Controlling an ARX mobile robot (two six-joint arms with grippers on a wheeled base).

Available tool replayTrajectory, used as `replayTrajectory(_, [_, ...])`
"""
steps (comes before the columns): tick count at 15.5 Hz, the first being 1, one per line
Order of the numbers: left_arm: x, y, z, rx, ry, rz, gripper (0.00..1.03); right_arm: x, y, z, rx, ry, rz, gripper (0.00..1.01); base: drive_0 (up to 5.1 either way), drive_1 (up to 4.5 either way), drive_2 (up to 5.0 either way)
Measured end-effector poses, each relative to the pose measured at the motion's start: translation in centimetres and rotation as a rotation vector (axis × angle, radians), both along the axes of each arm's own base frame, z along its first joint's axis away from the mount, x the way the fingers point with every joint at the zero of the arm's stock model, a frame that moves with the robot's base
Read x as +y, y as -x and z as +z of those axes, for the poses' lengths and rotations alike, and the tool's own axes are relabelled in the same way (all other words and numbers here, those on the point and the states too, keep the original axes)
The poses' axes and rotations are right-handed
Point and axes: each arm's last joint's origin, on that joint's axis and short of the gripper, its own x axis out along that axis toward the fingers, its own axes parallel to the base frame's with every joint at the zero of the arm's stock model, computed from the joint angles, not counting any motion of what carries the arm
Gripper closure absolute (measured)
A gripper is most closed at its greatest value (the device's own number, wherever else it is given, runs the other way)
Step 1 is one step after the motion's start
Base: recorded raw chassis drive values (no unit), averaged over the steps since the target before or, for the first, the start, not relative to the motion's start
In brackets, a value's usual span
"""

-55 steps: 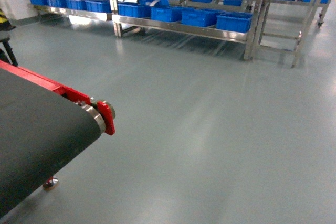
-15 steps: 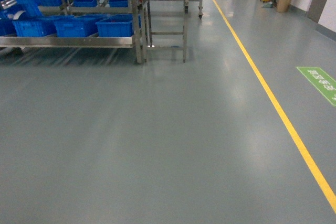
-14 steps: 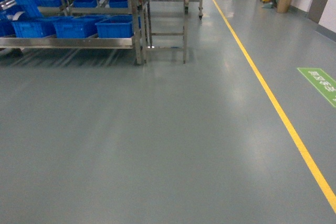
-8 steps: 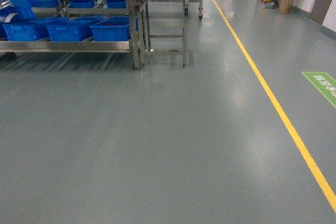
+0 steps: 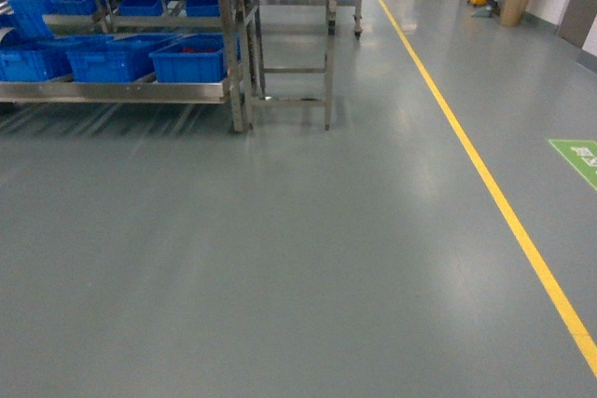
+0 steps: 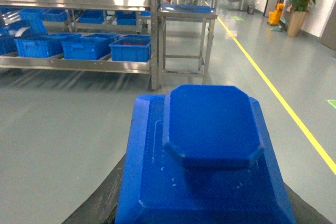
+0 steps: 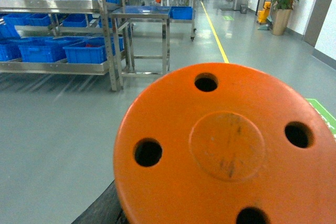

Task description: Sort blue parts and orange caps into right shelf containers

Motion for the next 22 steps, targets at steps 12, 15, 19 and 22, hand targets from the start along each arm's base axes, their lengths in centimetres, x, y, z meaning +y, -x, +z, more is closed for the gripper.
replayTrajectory(12, [0.0, 0.0, 0.06, -0.006, 0.0, -0.001, 0.61, 0.0, 0.0, 0.03, -0.003, 0.0, 0.0, 0.56, 0.0, 4.29, -4.3])
replayTrajectory(15, [0.0, 0.0, 0.01, -0.001, 0.0, -0.002, 0.61, 0.0, 0.0, 0.0, 0.0, 0.0, 0.0, 0.56, 0.0, 4.29, -4.3])
replayTrajectory(19, [0.0, 0.0, 0.03, -0.003, 0.0, -0.002, 0.61, 0.0, 0.0, -0.02, 0.002, 0.0, 0.0, 0.56, 0.0, 4.26, -4.3])
replayTrajectory(22, [0.0, 0.0, 0.03, -0.003, 0.0, -0.002, 0.61, 0.0, 0.0, -0.01, 0.001, 0.0, 0.0, 0.56, -0.1, 4.24, -4.4])
